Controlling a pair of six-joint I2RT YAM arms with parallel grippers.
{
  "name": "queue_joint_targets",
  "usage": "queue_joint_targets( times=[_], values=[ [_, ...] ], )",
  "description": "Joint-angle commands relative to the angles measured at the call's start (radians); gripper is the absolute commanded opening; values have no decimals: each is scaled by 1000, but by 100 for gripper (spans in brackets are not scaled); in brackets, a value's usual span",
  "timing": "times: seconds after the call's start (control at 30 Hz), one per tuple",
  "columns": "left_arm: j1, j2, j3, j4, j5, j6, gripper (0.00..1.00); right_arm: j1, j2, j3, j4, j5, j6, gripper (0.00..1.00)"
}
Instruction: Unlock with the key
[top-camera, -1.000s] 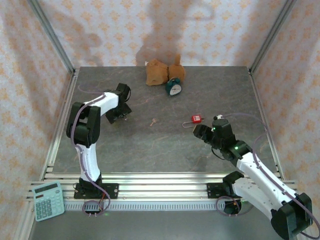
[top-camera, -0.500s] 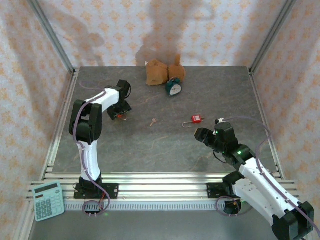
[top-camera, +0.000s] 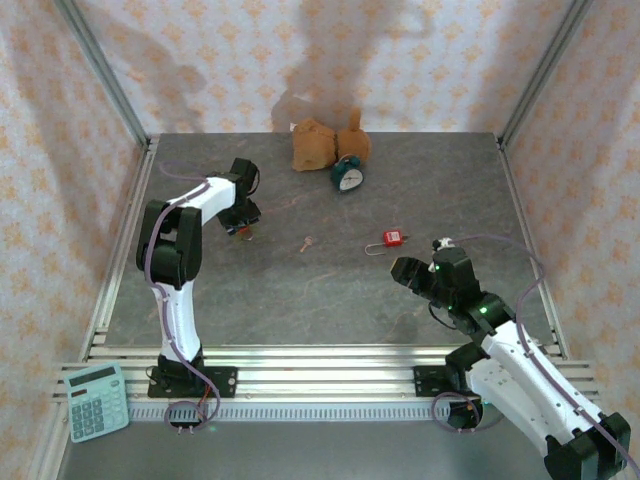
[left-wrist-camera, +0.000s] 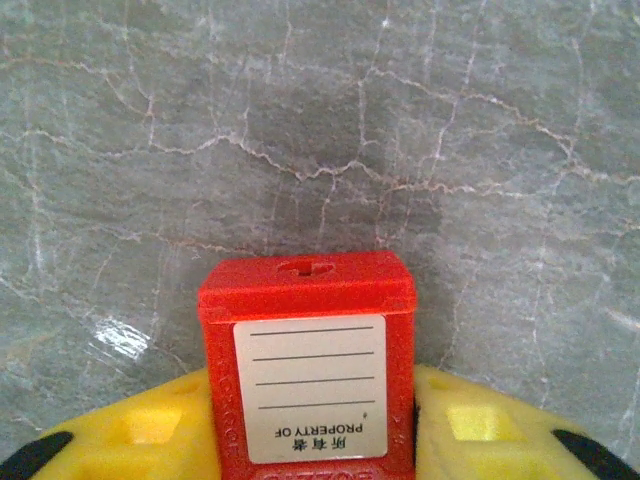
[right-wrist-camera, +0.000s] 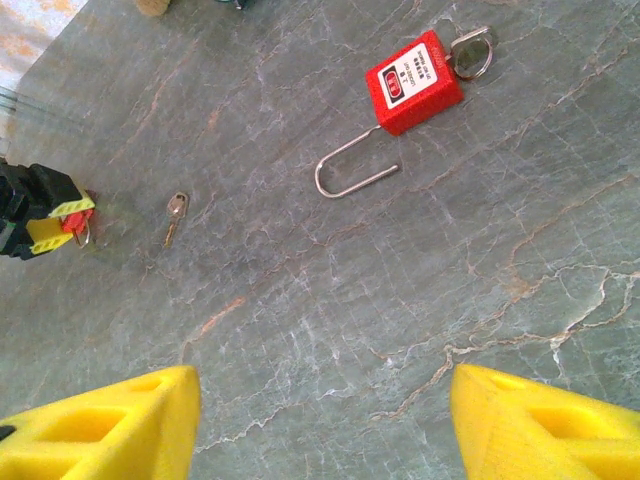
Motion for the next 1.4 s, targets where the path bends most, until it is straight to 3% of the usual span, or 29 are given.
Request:
queue_joint_targets(
  times=[0.0, 0.2, 0.33, 0.57, 0.73, 1.03, 1.37],
  values=[
    [34, -21, -64, -38, -68, 55, 36, 3, -1, 4, -3, 11, -7, 66],
    [-14, -107, -161, -14, -66, 66, 34, 3, 50, 32, 29, -8, -15, 66],
    [-135, -212, -290, 32, -62, 60, 35, 4, 97, 35, 63, -30, -7, 64],
    [-422, -275, -467, 66, -87, 5, 35, 6, 130, 47, 79, -34, -24, 64],
    [-542, -281, -531, 91, -81, -10, 40, 6, 161, 65, 80, -56, -30, 64],
    [-569, -438, -633, 73, -154, 15, 73, 37, 189, 91, 86, -47, -24, 65],
    [-529, -512, -707, 24, -284, -14, 75, 73, 214, 129, 89, -31, -15, 65]
  ],
)
